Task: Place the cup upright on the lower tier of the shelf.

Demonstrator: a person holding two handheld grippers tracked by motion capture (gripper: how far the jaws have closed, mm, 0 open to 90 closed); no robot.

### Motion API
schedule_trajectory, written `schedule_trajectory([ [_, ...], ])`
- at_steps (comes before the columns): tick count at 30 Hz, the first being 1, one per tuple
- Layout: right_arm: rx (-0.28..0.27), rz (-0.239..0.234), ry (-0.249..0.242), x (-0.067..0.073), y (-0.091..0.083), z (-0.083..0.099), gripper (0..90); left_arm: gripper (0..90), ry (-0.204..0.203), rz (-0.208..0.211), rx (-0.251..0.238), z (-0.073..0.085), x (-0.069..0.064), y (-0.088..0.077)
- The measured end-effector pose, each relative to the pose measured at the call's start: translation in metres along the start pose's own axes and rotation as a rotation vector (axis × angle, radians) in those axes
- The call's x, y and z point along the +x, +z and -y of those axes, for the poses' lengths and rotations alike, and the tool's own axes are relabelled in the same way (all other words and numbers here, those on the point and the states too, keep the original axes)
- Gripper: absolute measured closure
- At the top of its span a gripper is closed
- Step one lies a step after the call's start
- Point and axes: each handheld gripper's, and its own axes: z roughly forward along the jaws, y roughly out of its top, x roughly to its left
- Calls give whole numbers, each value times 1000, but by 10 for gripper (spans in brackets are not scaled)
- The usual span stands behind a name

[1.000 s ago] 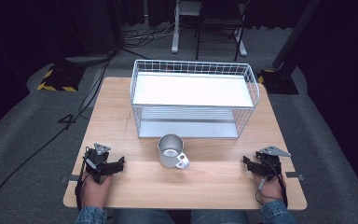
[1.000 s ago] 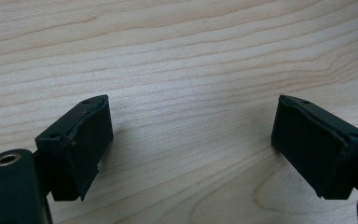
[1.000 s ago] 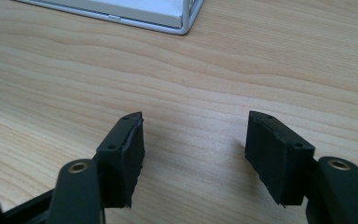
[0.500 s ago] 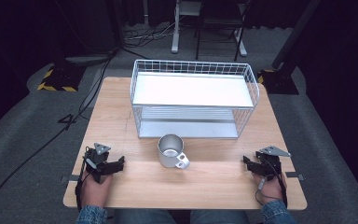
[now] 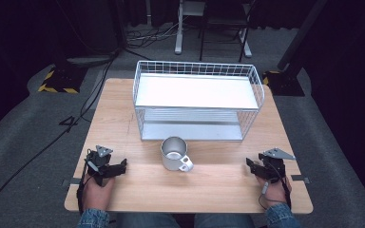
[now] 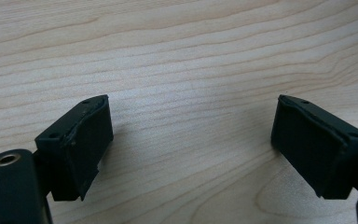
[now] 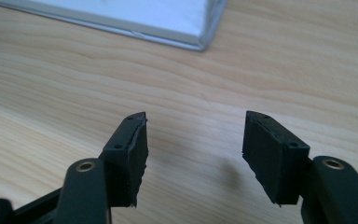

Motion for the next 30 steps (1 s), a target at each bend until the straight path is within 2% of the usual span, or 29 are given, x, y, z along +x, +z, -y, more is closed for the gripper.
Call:
schedule_trajectory([
  [1, 0, 0, 0, 0, 0, 0, 406, 130, 0, 0, 0, 0, 0, 0],
  [8, -69, -134, -55, 36, -20, -23, 422, 130, 0, 0, 0, 0, 0, 0],
  [12, -77, -217, -101, 63, -27, -37, 424, 130, 0, 0, 0, 0, 0, 0],
  [14, -80, -253, -106, 73, -29, -41, 426, 130, 0, 0, 0, 0, 0, 0],
  [15, -80, -253, -106, 73, -29, -41, 426, 130, 0, 0, 0, 0, 0, 0],
  [16, -87, -301, -104, 85, -31, -46, 427, 130, 0, 0, 0, 0, 0, 0],
  [20, -88, -373, -98, 103, -34, -52, 427, 130, 0, 0, 0, 0, 0, 0],
  [25, -87, -442, -130, 124, -33, -57, 426, 130, 0, 0, 0, 0, 0, 0],
  [30, -73, -499, -163, 144, -27, -60, 473, 130, 0, 0, 0, 0, 0, 0],
])
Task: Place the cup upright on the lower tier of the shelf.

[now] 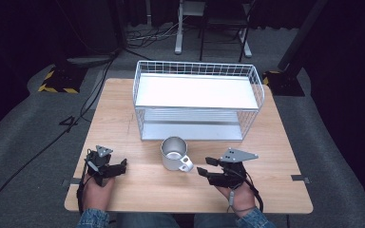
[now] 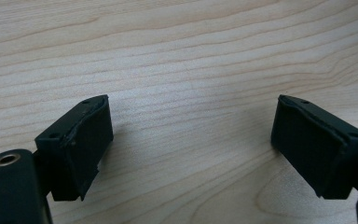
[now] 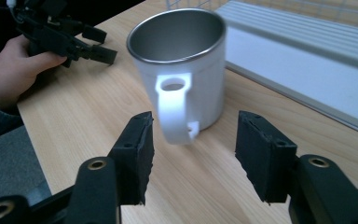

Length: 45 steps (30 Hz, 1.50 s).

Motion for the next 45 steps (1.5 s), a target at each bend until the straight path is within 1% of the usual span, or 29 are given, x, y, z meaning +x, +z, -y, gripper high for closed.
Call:
schedule_trajectory([
  [2, 12, -16, -2, 4, 8, -1, 492, 130, 0, 0, 0, 0, 0, 0],
  [4, 26, -19, -12, 8, 16, -2, 505, 130, 0, 0, 0, 0, 0, 0],
  [8, 59, 1, -34, 13, 30, -5, 530, 130, 0, 0, 0, 0, 0, 0],
  [10, 81, 15, -40, 14, 39, -7, 537, 130, 0, 0, 0, 0, 0, 0],
  [13, 94, 22, -40, 15, 46, -9, 556, 130, -1, 0, 0, 0, 0, 0],
  [16, 111, 40, -53, 16, 53, -13, 593, 130, 0, 0, 0, 0, 0, 0],
  [18, 121, 46, -54, 15, 55, -14, 620, 130, 0, 0, 0, 0, 0, 0],
  [21, 124, 43, -56, 16, 57, -14, 681, 130, 0, 0, 0, 0, 0, 0],
  [22, 127, 44, -67, 17, 57, -14, 702, 130, 0, 0, 0, 0, 0, 0],
  [24, 130, 57, -83, 19, 57, -15, 705, 130, 0, 0, 0, 0, 0, 0],
  [25, 131, 59, -83, 19, 57, -15, 709, 130, -1, 0, -1, 0, 0, 0],
  [28, 120, 56, -76, 19, 56, -15, 712, 130, -1, 0, -1, 0, 0, 0],
  [35, 65, 36, -65, 18, 53, -18, 715, 130, 0, -1, 0, 0, 0, 0],
  [38, 31, 26, -51, 16, 49, -21, 715, 130, 0, 0, 0, 0, 0, 0],
  [40, 20, 19, -42, 13, 48, -26, 715, 130, 1, 0, 1, 0, 0, 0],
  [44, 9, 34, -48, 10, 47, -36, 715, 130, 0, 0, 0, 0, 0, 0],
  [45, 9, 34, -48, 10, 47, -36, 715, 130, 0, 0, 0, 0, 0, 0],
])
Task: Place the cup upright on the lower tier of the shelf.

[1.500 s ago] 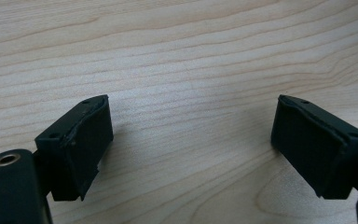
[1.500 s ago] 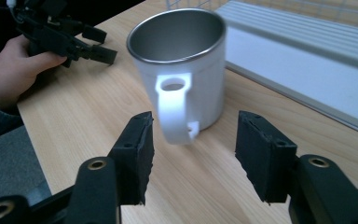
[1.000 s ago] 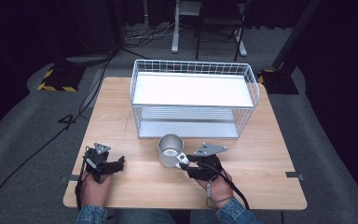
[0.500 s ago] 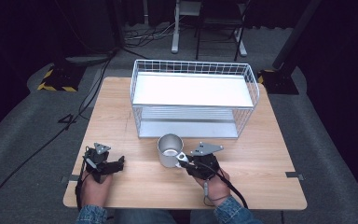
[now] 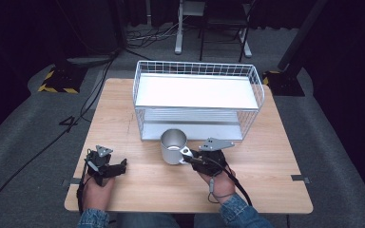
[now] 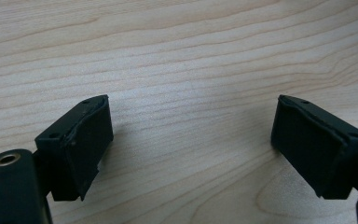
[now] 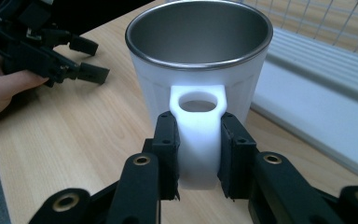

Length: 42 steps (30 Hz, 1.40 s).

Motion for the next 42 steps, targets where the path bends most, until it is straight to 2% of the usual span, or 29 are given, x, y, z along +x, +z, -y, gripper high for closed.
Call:
schedule_trajectory([
  [5, -17, 32, 5, -8, 0, -14, 715, 130, 0, 0, 0, 0, 0, 0],
  [16, -59, 148, 39, -37, 12, -36, 715, 130, 0, 0, 1, 0, 0, 0],
  [23, -68, 201, 70, -53, 24, -40, 715, 130, 0, -1, 0, 0, 0, 0],
  [32, -93, 273, 88, -71, 40, -39, 714, 130, 0, 0, 0, 0, 0, 0],
  [39, -98, 326, 63, -81, 52, -39, 714, 130, 2, -1, 0, 0, 0, 0],
  [42, -91, 343, 71, -84, 57, -37, 714, 130, 0, 0, 0, 0, 0, 0],
])
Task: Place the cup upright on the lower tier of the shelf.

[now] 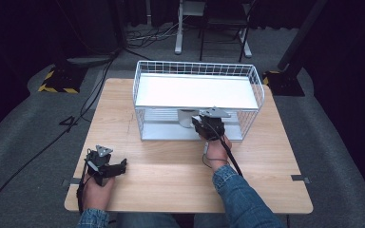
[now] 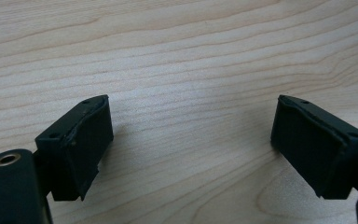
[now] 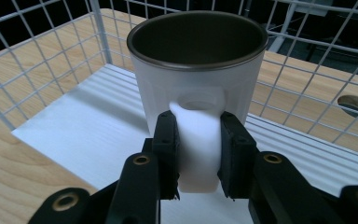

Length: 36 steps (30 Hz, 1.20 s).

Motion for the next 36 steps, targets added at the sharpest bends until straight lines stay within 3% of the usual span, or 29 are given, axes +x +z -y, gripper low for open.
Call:
schedule_trajectory([
  [10, -10, 39, -5, -1, 8, 4, 712, 130, 0, 0, 0, 0, 0, 0],
  [24, -7, 31, 42, -8, 6, 12, 701, 130, 2, -1, -1, 0, 0, 0],
  [36, -24, 5, 69, -8, 3, 14, 573, 130, 2, -1, -1, 0, 0, 0],
])
